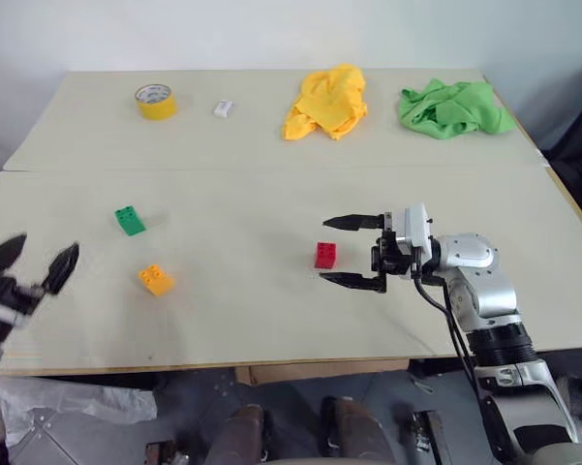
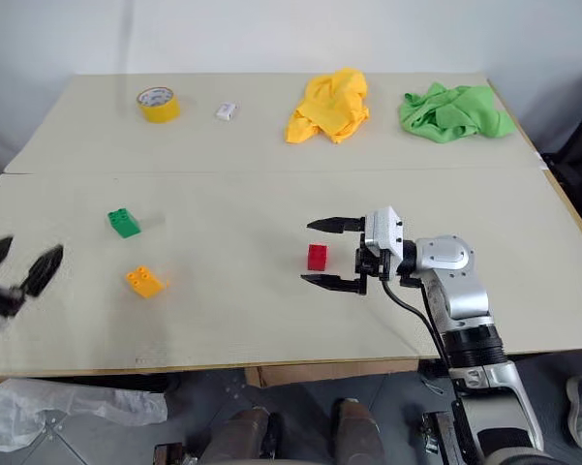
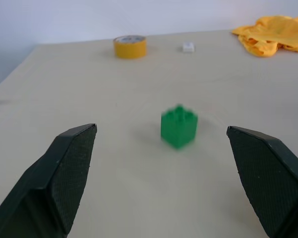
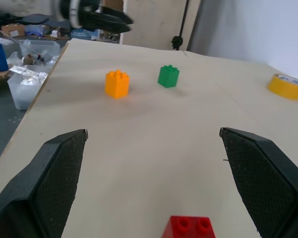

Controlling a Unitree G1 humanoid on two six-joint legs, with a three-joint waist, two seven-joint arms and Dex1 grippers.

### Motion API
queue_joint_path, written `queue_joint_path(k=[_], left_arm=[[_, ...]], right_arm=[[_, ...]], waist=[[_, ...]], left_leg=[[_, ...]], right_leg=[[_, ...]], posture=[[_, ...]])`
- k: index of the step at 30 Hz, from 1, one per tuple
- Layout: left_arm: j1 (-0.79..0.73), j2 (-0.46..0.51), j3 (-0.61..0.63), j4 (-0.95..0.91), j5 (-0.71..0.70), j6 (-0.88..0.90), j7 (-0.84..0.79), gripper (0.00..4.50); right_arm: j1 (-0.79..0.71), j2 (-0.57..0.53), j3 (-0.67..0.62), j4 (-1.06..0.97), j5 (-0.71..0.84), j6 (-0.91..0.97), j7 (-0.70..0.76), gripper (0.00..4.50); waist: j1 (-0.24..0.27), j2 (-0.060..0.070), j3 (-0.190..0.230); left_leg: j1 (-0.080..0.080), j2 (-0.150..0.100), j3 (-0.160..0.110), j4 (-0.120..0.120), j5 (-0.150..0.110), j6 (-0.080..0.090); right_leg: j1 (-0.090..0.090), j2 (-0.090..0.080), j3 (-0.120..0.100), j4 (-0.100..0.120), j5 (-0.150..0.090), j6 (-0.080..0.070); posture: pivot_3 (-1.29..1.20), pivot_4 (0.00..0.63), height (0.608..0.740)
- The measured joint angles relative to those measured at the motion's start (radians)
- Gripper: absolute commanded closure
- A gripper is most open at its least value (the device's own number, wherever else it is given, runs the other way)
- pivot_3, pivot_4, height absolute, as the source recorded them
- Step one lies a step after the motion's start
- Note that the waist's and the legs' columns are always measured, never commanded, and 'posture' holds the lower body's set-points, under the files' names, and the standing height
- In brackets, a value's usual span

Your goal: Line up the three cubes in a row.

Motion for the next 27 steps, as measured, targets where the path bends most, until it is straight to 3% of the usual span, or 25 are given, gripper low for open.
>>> queue_joint_path(k=[4,12,17,27], left_arm=[[-0.159,0.055,-0.138,0.138,0.081,0.078,0.052,0.0],[-0.153,-0.099,-0.167,-0.179,0.076,0.392,0.377,0.0],[-0.215,-0.163,-0.226,-0.195,0.156,0.543,0.573,0.0],[-0.368,-0.224,-0.287,-0.087,0.191,0.586,0.626,0.0]], right_arm=[[-0.008,-0.004,0.005,-0.013,0.0,0.01,-0.002,0.01],[0.021,-0.013,0.003,-0.052,-0.005,0.013,-0.046,0.01],[0.031,-0.015,0.006,-0.075,-0.005,0.028,-0.06,0.01],[-0.027,0.002,0.024,-0.115,0.021,0.103,-0.056,0.01]], waist=[[-0.018,0.0,0.0],[-0.014,0.0,0.0],[0.002,-0.001,0.0],[0.01,-0.001,0.0]], left_leg=[[-0.001,0.0,0.001,-0.001,-0.001,0.001],[-0.001,0.0,0.0,0.001,-0.002,0.002],[-0.001,0.0,0.001,0.003,-0.001,0.0],[-0.001,-0.001,0.0,0.003,0.0,-0.001]], right_leg=[[-0.002,0.0,-0.003,0.002,0.0,0.0],[-0.001,-0.001,-0.003,0.002,0.0,0.0],[0.0,0.0,-0.003,0.001,0.0,0.0],[0.0,0.0,-0.004,0.002,0.0,0.001]], posture=[[0.0,0.15,0.74],[0.0,0.15,0.74],[0.0,0.15,0.74],[0.0,0.15,0.74]])
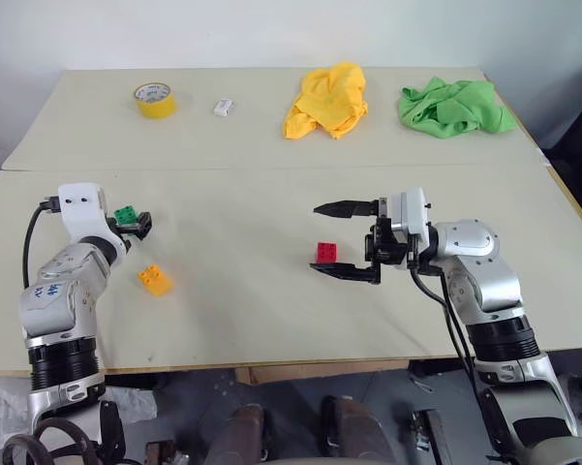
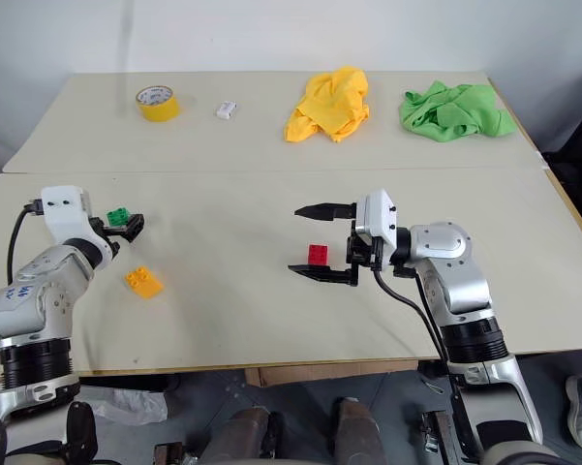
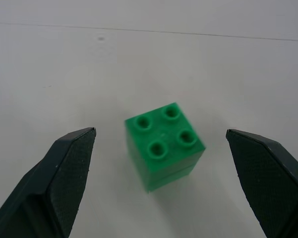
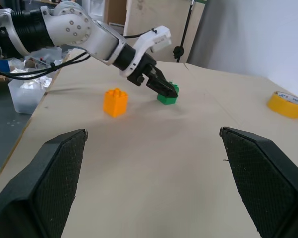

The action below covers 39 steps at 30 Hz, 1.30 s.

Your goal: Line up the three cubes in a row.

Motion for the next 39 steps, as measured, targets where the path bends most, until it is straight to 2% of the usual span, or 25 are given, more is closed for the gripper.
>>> queue_joint_path(k=[5,8,16,22,27,30,33,36,39], left_arm=[[0.0,-0.03,-0.001,-0.004,0.0,0.041,0.02,0.0],[0.002,-0.032,0.0,-0.009,0.0,0.047,0.022,0.59],[0.032,-0.007,0.004,-0.01,0.019,0.017,0.007,2.99],[0.089,0.019,0.004,-0.019,0.029,-0.047,-0.046,3.04],[0.13,0.104,0.015,-0.017,0.008,-0.173,-0.21,3.04],[0.133,0.245,0.035,-0.003,-0.068,-0.323,-0.514,3.04],[0.073,0.388,-0.015,-0.007,-0.125,-0.46,-0.86,3.04],[0.004,0.412,-0.156,-0.013,-0.139,-0.487,-1.065,3.04],[-0.058,0.393,-0.317,0.0,-0.109,-0.491,-1.179,3.04]], right_arm=[[0.004,0.004,0.01,-0.015,0.0,0.007,0.001,0.01],[0.004,0.008,0.011,-0.015,0.0,0.008,0.002,0.0],[0.003,0.013,0.022,-0.008,-0.001,0.0,0.008,0.0],[0.007,0.014,0.026,-0.008,-0.003,-0.003,0.01,0.0],[0.008,0.009,0.025,-0.007,-0.004,-0.004,0.011,0.0],[0.002,-0.026,0.01,0.0,-0.001,-0.003,0.017,0.0],[-0.03,-0.099,-0.064,0.053,0.002,-0.001,0.015,0.0],[-0.038,-0.137,-0.113,0.065,0.014,0.002,0.012,0.0],[0.019,-0.187,-0.138,0.074,0.015,0.002,0.024,0.0]], waist=[[0.0,0.0,0.0],[0.0,0.0,0.0],[0.0,0.0,0.0],[-0.001,0.0,0.0],[0.0,0.0,0.0],[-0.001,-0.001,0.001],[0.004,0.0,0.002],[0.003,0.003,0.001],[0.0,0.003,0.002]], left_leg=[[0.0,0.0,0.0,0.0,0.0,0.0],[0.0,0.0,0.0,0.001,0.0,0.0],[0.0,0.0,0.0,0.0,0.0,0.0],[0.0,0.0,0.0,0.0,0.0,0.0],[0.0,0.001,0.0,0.0,0.0,0.0],[-0.001,0.001,0.0,0.001,0.0,0.0],[-0.001,-0.001,-0.002,0.0,0.0,0.0],[0.001,-0.001,-0.004,0.0,0.0,0.0],[0.0,0.0,-0.005,-0.001,0.0,0.001]], right_leg=[[0.0,0.0,0.0,0.0,0.0,0.0],[0.0,0.0,0.0,0.0,0.0,0.0],[0.0,0.0,0.0,0.0,0.0,0.0],[0.0,0.0,0.0,0.0,0.0,0.0],[0.0,0.0,0.0,-0.001,0.0,0.0],[0.0,-0.001,-0.001,-0.002,0.0,0.0],[0.004,-0.002,-0.003,-0.006,0.0,0.0],[0.008,-0.002,-0.005,-0.008,0.0,0.001],[0.007,-0.001,-0.007,-0.008,0.0,0.0]], posture=[[0.0,0.15,0.74],[0.0,0.15,0.74],[0.0,0.15,0.74],[0.0,0.15,0.74],[0.0,0.15,0.74],[0.0,0.15,0.74],[0.0,0.15,0.74],[0.0,0.15,0.74],[0.0,0.15,0.74]])
